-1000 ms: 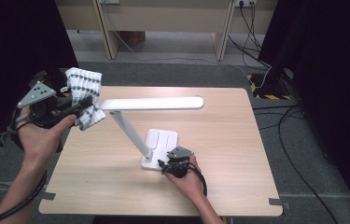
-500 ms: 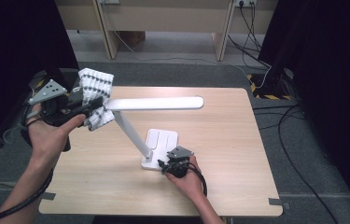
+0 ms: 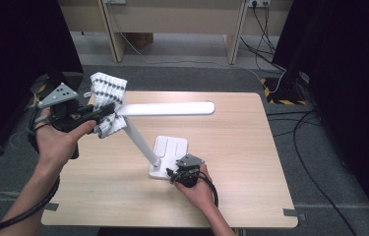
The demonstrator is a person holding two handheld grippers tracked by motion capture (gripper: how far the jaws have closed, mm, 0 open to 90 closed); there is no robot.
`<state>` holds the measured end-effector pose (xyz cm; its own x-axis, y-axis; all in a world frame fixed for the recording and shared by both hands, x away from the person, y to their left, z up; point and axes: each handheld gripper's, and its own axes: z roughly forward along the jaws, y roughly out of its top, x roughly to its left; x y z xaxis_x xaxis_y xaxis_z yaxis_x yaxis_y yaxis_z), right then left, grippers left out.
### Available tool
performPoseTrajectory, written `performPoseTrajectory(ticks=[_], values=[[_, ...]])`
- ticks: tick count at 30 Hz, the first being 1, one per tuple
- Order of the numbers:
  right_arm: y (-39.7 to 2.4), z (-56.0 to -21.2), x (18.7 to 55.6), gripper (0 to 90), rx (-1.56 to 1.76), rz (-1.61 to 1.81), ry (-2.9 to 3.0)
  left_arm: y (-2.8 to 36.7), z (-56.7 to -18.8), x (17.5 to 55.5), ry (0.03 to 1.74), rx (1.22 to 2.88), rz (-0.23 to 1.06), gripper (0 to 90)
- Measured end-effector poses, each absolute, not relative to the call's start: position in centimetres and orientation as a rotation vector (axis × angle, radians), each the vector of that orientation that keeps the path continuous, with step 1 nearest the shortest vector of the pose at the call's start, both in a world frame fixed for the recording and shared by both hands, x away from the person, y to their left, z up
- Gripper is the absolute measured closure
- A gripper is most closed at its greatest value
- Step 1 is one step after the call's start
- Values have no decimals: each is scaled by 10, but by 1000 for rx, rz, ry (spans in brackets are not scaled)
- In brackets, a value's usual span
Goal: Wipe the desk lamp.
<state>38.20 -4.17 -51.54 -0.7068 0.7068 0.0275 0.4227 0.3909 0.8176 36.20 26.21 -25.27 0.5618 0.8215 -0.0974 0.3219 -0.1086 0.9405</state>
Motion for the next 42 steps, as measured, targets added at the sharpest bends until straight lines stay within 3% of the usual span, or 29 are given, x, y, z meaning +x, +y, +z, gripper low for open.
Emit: performPoseTrajectory(ticks=[42], values=[[-42,-515,382,488,985,1227,2327,229,-246,366,900,1715,518,764]])
